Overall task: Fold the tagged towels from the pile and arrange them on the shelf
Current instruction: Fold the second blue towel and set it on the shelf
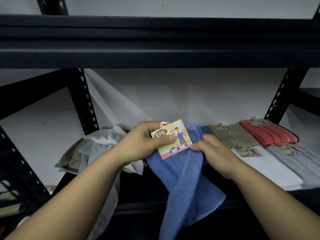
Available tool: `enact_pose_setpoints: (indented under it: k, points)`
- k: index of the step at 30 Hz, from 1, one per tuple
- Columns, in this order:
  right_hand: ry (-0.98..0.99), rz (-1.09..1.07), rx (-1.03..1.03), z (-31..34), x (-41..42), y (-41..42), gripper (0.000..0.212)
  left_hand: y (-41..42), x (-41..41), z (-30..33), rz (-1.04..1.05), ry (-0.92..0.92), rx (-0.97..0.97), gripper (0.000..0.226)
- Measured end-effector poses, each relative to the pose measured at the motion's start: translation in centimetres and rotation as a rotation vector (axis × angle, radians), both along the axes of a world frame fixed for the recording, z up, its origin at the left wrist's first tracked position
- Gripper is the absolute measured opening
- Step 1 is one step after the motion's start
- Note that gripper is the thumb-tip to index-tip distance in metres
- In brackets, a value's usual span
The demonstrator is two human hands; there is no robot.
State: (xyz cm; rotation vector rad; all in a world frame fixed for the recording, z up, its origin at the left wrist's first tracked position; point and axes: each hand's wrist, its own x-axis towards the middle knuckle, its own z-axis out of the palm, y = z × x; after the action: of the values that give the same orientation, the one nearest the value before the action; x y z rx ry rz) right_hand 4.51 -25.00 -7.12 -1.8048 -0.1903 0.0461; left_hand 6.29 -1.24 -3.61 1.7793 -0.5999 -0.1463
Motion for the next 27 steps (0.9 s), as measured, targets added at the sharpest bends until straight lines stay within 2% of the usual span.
enact_pose_setpoints:
  k: [1, 2, 4, 6, 9, 13, 17, 19, 20, 24, 25, 27]
  points:
    - [0.003, -0.008, 0.028, 0.3, -0.9, 0.0, 0.017, 0.4, -0.6, 0.5, -0.013, -0.023, 0.045, 0.015]
    - [0.002, -0.007, 0.038, 0.3, -1.5, -0.2, 0.016, 0.7, -1.1, 1.0, -0.021, -0.051, 0.094, 0.016]
    - [0.015, -0.003, 0.024, 0.8, -2.6, -0.4, 0.031, 1.3, -1.9, 2.0, -0.029, -0.116, 0.196, 0.019]
    - [0.006, 0.002, 0.038, 1.3, -3.5, -0.2, 0.030, 1.8, -2.5, 2.8, -0.030, -0.164, 0.247, 0.028]
    - [-0.041, -0.016, 0.143, 1.5, -4.7, 0.3, 0.026, 2.2, -3.1, 3.6, -0.056, -0.124, 0.214, 0.037]
    - [-0.140, -0.003, 0.186, 1.3, -6.3, 0.8, 0.026, 1.4, -4.0, 3.9, -0.178, -0.122, 0.258, 0.023]
    - [-0.198, -0.074, 0.243, 1.0, -7.0, 0.3, 0.027, 1.9, -3.9, 3.3, -0.178, -0.078, 0.133, 0.045]
    - [-0.157, -0.115, 0.306, 1.2, -7.3, 0.0, 0.030, 2.5, -3.7, 2.9, -0.200, -0.048, 0.037, 0.049]
    - [-0.125, -0.131, 0.335, 1.2, -7.4, -0.1, 0.030, 2.6, -3.8, 2.7, -0.216, -0.046, 0.009, 0.045]
    - [-0.025, -0.178, 0.392, 0.9, -7.1, 0.1, 0.031, 2.1, -4.2, 2.6, -0.260, -0.138, 0.125, 0.016]
    - [-0.003, -0.185, 0.401, 0.8, -7.0, 0.3, 0.032, 2.0, -4.3, 2.7, -0.276, -0.133, 0.144, 0.018]
    - [0.033, -0.191, 0.413, 0.3, -6.7, 0.7, 0.033, 2.0, -4.2, 3.0, -0.342, -0.087, 0.146, 0.037]
